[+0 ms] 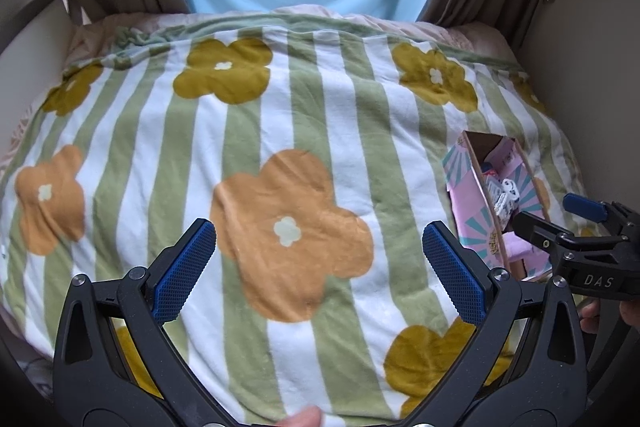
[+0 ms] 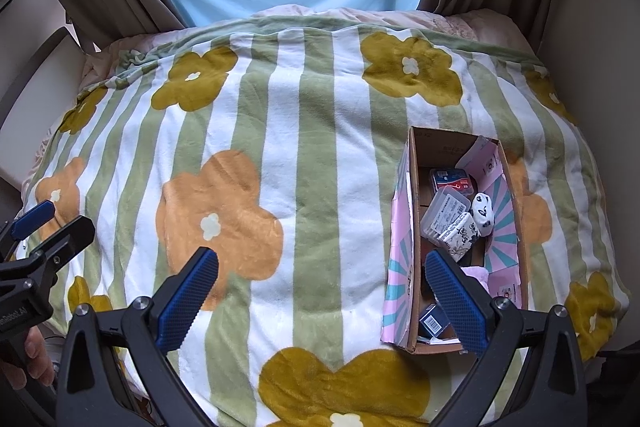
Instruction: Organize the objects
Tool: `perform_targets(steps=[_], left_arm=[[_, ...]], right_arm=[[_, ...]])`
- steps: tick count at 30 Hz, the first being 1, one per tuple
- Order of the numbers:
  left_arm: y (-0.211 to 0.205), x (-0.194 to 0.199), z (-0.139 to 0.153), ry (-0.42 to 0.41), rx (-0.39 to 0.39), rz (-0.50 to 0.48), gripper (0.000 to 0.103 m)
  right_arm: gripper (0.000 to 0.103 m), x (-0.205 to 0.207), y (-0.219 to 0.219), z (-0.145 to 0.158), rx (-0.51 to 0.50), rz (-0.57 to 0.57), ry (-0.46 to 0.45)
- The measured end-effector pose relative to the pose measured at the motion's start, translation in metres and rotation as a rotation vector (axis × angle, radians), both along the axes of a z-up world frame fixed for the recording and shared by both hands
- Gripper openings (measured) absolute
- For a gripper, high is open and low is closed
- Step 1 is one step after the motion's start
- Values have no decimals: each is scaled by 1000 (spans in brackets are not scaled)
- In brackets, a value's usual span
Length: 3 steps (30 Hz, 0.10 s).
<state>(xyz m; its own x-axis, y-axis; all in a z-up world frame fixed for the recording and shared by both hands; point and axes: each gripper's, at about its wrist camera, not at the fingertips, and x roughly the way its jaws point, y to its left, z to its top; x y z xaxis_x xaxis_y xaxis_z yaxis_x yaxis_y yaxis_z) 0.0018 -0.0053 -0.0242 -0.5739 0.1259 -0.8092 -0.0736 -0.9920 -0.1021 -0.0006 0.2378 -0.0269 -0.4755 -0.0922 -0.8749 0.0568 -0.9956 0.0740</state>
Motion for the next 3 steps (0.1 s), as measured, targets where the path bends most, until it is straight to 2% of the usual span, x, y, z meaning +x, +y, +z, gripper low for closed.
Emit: perform_targets(steps=[3], left_arm=[[0, -2, -2, 4, 7, -7, 103]], right_arm=[[103, 0, -1, 0, -1, 3, 0]])
